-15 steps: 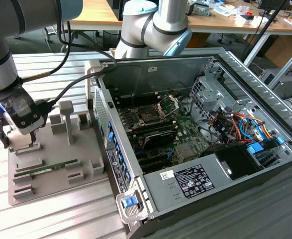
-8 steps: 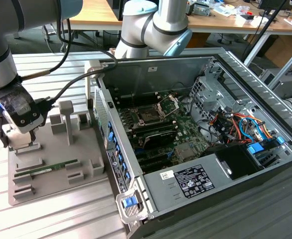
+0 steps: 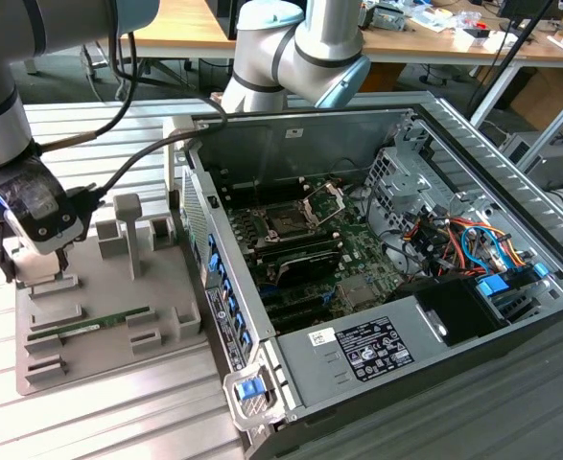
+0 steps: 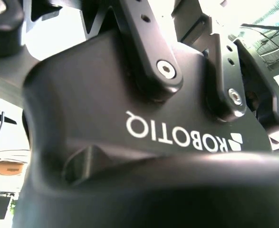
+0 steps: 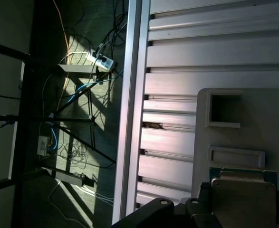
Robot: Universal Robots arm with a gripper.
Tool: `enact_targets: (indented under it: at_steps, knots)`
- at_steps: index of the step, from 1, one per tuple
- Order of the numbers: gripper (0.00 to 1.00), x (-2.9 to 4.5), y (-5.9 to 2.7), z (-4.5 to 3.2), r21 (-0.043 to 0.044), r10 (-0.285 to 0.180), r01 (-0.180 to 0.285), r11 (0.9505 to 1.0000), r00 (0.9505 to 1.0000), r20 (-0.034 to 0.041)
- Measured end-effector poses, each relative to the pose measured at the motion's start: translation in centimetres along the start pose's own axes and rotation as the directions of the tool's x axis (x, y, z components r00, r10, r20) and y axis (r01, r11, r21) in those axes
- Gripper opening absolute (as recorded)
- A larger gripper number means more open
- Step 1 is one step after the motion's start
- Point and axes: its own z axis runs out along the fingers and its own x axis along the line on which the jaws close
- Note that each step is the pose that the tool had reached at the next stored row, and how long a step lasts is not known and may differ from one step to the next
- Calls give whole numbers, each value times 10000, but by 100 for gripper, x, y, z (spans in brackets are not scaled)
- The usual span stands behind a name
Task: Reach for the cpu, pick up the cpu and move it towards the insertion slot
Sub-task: 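Pick up the cpu and move it towards the insertion slot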
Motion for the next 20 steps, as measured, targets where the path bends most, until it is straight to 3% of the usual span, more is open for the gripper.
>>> enact_targets:
  at_steps: [20]
  knots:
    - [55, 1, 4, -102, -5, 0, 0, 10000, 10000, 1]
